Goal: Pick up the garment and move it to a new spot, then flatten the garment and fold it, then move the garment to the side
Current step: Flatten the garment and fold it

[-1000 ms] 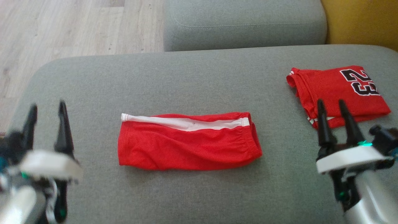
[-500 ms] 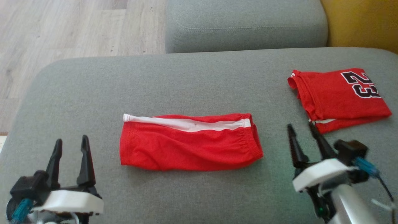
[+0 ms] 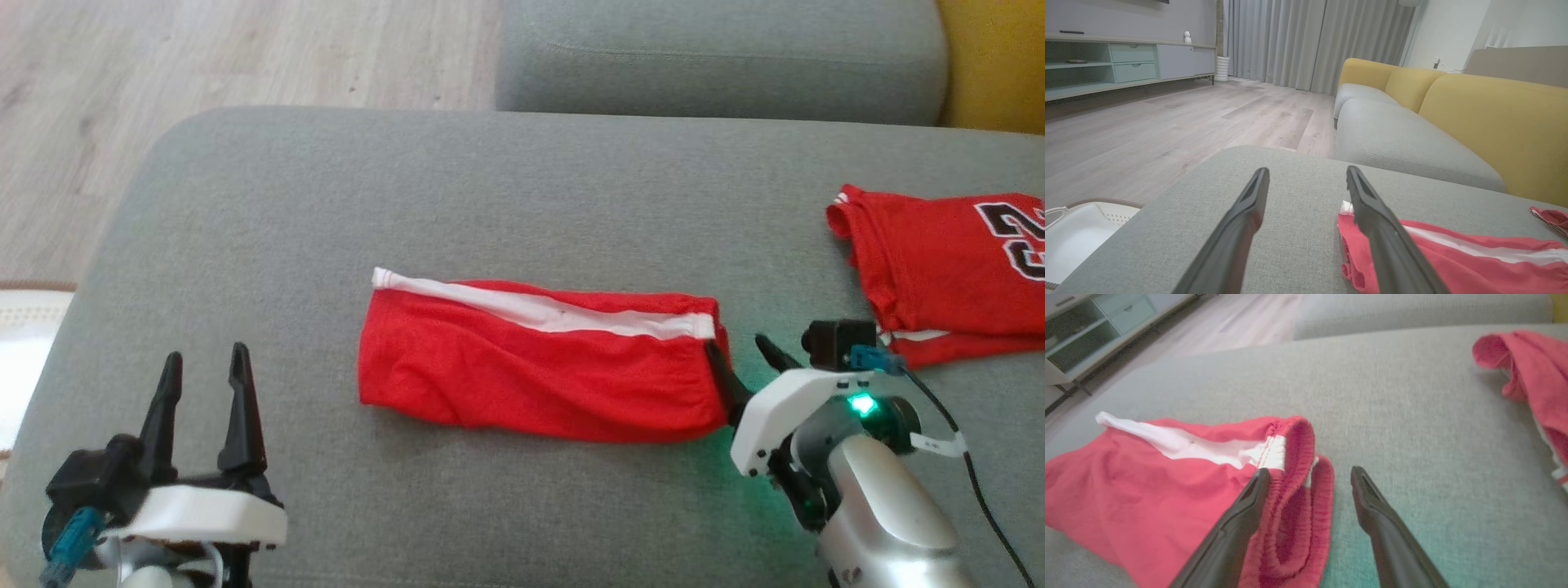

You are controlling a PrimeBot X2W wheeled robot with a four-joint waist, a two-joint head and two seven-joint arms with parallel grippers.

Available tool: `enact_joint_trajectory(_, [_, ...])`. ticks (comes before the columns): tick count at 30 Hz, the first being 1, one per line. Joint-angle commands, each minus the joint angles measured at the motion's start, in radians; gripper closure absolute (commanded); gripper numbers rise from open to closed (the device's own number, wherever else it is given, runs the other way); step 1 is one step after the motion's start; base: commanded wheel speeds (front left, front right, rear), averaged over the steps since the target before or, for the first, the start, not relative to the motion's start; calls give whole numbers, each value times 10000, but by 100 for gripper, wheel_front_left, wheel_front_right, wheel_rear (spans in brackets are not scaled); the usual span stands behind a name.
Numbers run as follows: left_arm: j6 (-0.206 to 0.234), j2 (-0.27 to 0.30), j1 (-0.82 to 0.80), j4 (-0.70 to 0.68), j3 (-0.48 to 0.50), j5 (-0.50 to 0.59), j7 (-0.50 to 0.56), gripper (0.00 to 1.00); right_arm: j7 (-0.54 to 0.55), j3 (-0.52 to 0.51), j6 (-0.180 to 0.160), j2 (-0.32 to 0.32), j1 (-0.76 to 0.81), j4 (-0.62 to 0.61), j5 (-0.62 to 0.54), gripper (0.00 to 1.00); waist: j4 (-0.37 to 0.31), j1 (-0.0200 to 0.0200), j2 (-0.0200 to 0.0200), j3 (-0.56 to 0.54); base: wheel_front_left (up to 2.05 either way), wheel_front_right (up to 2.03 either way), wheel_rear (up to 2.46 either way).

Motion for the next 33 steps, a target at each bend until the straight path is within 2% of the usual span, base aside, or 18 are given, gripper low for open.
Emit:
enact_joint_trajectory(1, [-58, -8, -579, -285, 465, 125, -78, 0, 104, 88, -7, 138, -496, -123, -55, 0, 100, 0, 0, 74, 0, 0, 0])
enact_joint_trajectory(10, [-466, -422, -732, -97, 915, 516, -78, 0, 1159, -343, -7, 222, -861, 1185, 193, 0, 317, 0, 0, 339, 0, 0, 0])
enact_joint_trajectory(19, [-796, -690, -872, 98, 1227, 813, -78, 0, 2771, 815, -7, 238, -829, 1426, 2072, 0, 401, 0, 0, 465, 0, 0, 0])
enact_joint_trajectory(20, [-825, -715, -874, 119, 1253, 839, -78, 0, 2820, 859, -7, 238, -849, 1457, 2155, 11, 399, 0, 0, 460, 0, 0, 0])
enact_joint_trajectory(21, [-855, -739, -875, 143, 1279, 860, -78, 0, 2770, 880, -7, 238, -893, 1473, 2173, 49, 397, 0, 0, 454, 0, 0, 0])
enact_joint_trajectory(22, [-885, -759, -874, 166, 1306, 880, -78, 0, 2672, 900, -7, 239, -945, 1460, 2189, 65, 391, 0, 0, 442, 0, 0, 0])
enact_joint_trajectory(23, [-908, -777, -870, 183, 1339, 902, -78, 0, 2535, 898, -7, 239, -995, 1427, 2223, 92, 379, 0, 0, 427, 0, 0, 0])
enact_joint_trajectory(24, [-929, -793, -865, 197, 1375, 923, -78, 0, 2399, 882, -7, 239, -1040, 1386, 2279, 100, 363, 0, 0, 408, 0, 0, 0])
enact_joint_trajectory(29, [-1010, -875, -821, 270, 1513, 1008, -78, 0, 2277, 939, -7, 99, -1277, 1119, 2599, 100, 189, 0, 0, 299, 0, 0, 0])
enact_joint_trajectory(33, [-1073, -939, -794, 285, 1571, 1062, -78, 0, 2747, 1022, -7, -647, -1550, 646, 2884, 100, 11, 0, 0, 259, 0, 0, 0])
